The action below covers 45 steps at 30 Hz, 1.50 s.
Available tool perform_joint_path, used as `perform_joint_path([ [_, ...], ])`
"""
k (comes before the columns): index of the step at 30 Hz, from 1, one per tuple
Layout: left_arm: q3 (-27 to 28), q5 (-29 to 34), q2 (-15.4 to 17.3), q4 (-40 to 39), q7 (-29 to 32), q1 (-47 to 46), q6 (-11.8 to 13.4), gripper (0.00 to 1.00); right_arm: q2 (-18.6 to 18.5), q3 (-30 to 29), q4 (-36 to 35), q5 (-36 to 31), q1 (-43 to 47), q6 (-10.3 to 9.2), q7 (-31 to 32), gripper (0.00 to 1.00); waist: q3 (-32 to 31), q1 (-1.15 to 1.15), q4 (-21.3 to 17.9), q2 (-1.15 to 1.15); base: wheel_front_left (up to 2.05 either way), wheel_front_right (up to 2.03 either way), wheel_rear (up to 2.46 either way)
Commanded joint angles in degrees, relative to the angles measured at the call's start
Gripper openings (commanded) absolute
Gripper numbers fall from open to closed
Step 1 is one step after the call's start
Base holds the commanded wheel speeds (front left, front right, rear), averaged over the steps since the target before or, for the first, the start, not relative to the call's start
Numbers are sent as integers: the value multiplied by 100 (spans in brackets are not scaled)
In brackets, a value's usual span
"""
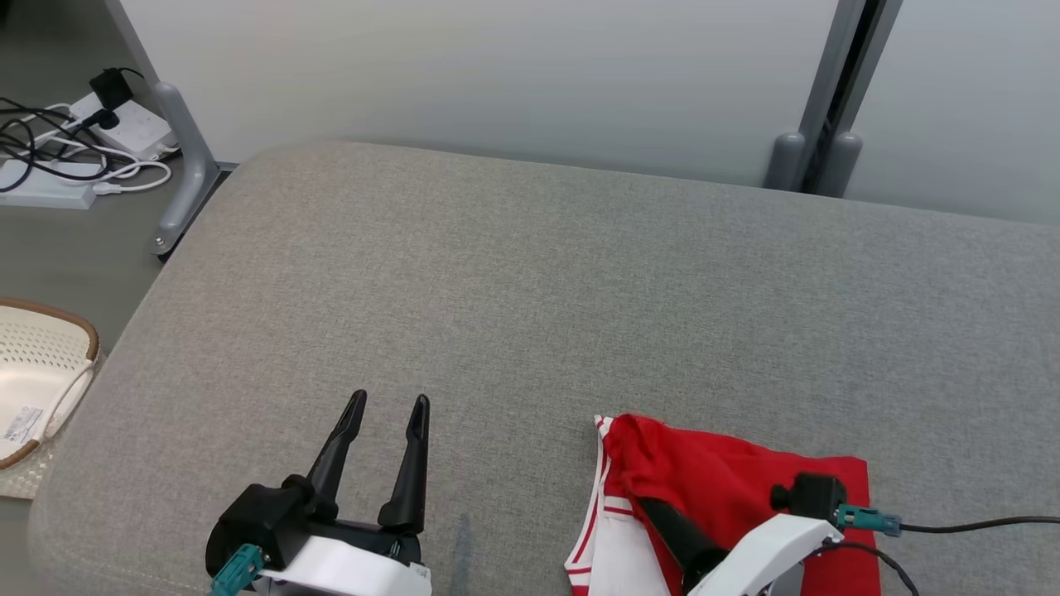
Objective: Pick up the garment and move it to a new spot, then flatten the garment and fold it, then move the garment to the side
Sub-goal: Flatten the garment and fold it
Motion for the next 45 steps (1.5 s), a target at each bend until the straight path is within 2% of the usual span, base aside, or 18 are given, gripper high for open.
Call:
perform_joint_path([
  [1,3,-9,20,-5,-15,-42,32,100,14,27,27,52,-53,2,-13,100,-2,0,23,0,0,0,0],
  [7,-8,-19,20,-12,-15,-32,52,100,156,113,-102,460,14,2,198,100,-11,0,37,0,0,0,0],
  [17,-6,-63,20,-31,-15,-124,87,100,273,421,-99,607,-77,2,437,100,42,0,4,0,0,0,0],
  [22,59,-37,19,-23,-15,-110,82,100,248,449,-657,839,-142,2,613,100,3,0,-104,0,0,0,0],
  [29,136,5,22,5,-15,-99,26,100,-155,52,-1635,997,-347,2,552,100,-136,0,-317,0,0,0,0],
  [33,178,16,20,12,-15,-44,26,100,-536,-324,-1909,778,-501,2,224,100,-224,0,-421,0,0,0,0],
  [37,190,16,21,3,-15,-9,9,100,-977,-694,-1884,353,-586,2,-312,100,-280,0,-496,0,0,0,0],
  [41,195,25,21,-20,-15,-15,-12,100,-1474,-856,-1651,-573,-596,2,-943,100,-313,0,-548,0,0,0,0],
  [45,215,35,20,-58,-15,0,-31,100,-1808,-1156,-1347,-1610,-427,2,-1170,100,-332,0,-596,0,0,0,0],
])
